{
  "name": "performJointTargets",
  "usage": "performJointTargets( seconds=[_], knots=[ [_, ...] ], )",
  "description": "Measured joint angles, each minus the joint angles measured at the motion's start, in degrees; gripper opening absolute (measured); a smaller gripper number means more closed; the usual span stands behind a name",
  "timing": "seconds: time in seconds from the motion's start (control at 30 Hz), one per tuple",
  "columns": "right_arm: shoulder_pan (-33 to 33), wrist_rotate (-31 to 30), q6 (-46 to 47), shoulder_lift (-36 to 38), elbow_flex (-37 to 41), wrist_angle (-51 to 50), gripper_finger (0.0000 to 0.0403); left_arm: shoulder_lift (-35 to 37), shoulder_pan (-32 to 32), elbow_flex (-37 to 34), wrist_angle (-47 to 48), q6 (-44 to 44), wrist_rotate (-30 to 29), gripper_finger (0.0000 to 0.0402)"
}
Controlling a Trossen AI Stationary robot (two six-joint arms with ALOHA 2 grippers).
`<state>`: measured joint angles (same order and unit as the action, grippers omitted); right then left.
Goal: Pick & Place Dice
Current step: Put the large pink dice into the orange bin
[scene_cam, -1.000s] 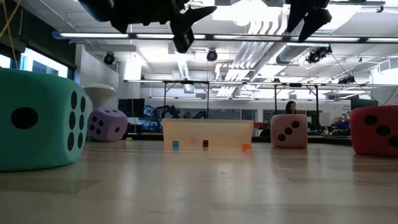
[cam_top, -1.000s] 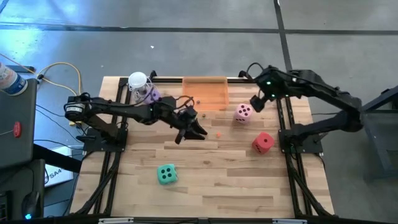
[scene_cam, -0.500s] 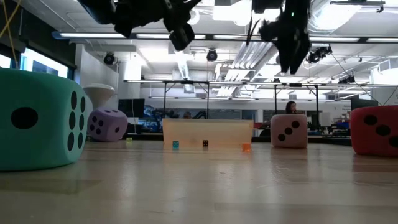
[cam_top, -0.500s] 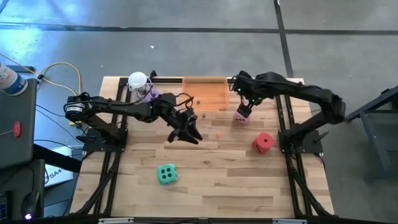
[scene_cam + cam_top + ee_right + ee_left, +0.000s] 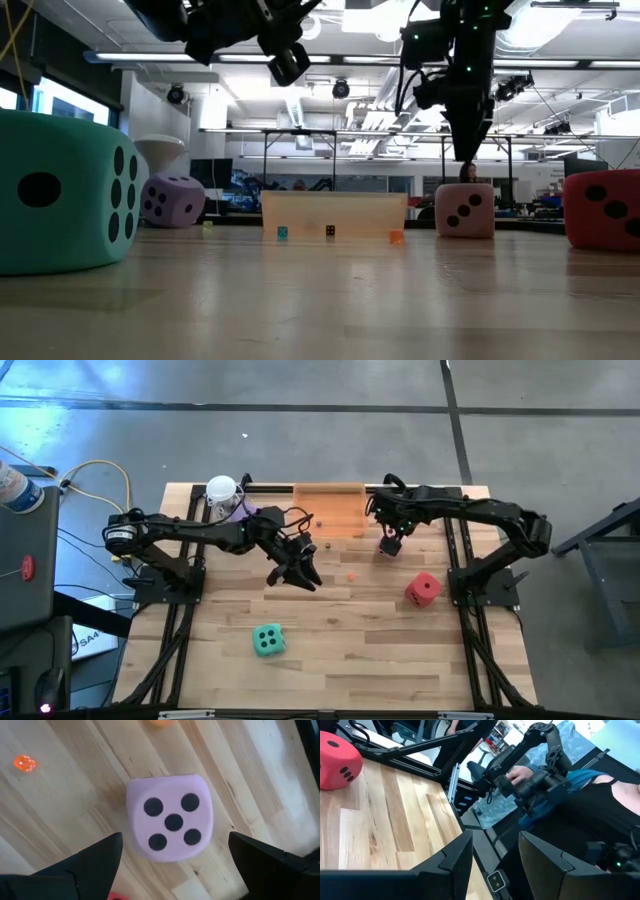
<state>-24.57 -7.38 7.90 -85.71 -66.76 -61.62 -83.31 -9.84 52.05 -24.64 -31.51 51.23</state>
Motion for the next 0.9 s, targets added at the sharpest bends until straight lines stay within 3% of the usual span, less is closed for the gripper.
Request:
performJointTargets(
  seconds=[0.47, 0.57, 0.9],
  knots=[
    [0.01, 0.73, -4.72, 0.0, 5.7, 6.99, 0.0355, -0.01, -1.42, -0.04, 0.03, 0.24, 0.17, 0.0155],
    [0.04, -1.51, -5.15, -0.13, 5.83, 7.58, 0.0355, -0.31, -1.41, -0.07, 0.15, 0.26, -0.17, 0.0155],
    [-1.65, -0.46, -4.83, -4.01, 5.56, 7.48, 0.0355, -1.03, -1.41, -0.09, 0.04, 0.28, 0.1, 0.0155]
  ],
)
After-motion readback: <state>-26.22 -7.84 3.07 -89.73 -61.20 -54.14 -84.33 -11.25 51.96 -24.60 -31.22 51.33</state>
